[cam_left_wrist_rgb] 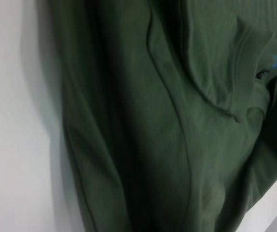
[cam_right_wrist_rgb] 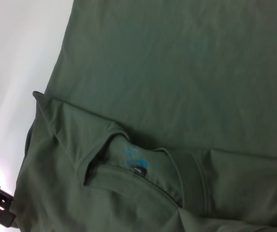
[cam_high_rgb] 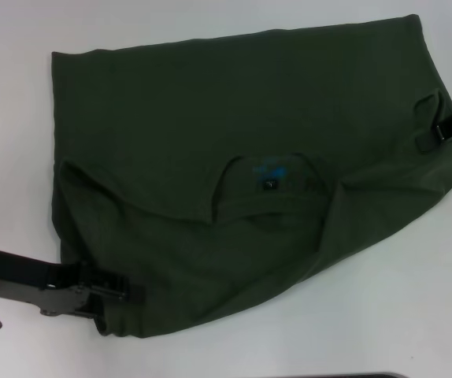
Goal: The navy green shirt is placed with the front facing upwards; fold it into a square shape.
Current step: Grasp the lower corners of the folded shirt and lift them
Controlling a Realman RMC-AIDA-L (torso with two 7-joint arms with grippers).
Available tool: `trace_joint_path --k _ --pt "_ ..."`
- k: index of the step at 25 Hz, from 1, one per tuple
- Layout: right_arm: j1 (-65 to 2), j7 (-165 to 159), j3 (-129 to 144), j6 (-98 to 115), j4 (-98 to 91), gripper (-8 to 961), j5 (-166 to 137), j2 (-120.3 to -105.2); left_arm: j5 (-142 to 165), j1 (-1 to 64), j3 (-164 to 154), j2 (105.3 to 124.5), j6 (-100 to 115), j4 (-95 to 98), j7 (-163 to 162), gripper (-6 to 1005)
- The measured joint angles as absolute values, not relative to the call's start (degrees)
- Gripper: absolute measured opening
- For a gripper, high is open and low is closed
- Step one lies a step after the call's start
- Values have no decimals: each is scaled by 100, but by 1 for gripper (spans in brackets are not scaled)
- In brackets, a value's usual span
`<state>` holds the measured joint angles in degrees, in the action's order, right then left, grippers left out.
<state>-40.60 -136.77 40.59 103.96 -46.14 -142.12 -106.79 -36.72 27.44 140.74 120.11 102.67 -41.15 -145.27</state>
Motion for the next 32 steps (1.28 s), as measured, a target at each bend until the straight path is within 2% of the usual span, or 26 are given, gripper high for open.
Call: trace_joint_path --k 10,13,18,27,32 --pt "-4061 -13697 4056 10436 -4614 36 -14212 -10679 -3668 2768 14123 11965 10313 -4085 -14540 402" --pt "-4061 -13696 4052 10443 -4614 36 -14212 -10679 -3677 2773 14121 11956 10350 -4087 -14542 169" --pt "-4061 -13699 4045 10449 -4614 36 -14212 -10679 -3665 2783 14083 11955 10400 -4105 -14521 28" --pt "-4070 -13715 4059 10481 -4614 36 -14212 -10679 -3664 2793 13892 11964 10880 -4309 -14337 28" --pt "-4061 -13719 4061 10694 -4647 36 -14212 -10679 -3701 2871 13929 11758 11289 -4586 -14325 27"
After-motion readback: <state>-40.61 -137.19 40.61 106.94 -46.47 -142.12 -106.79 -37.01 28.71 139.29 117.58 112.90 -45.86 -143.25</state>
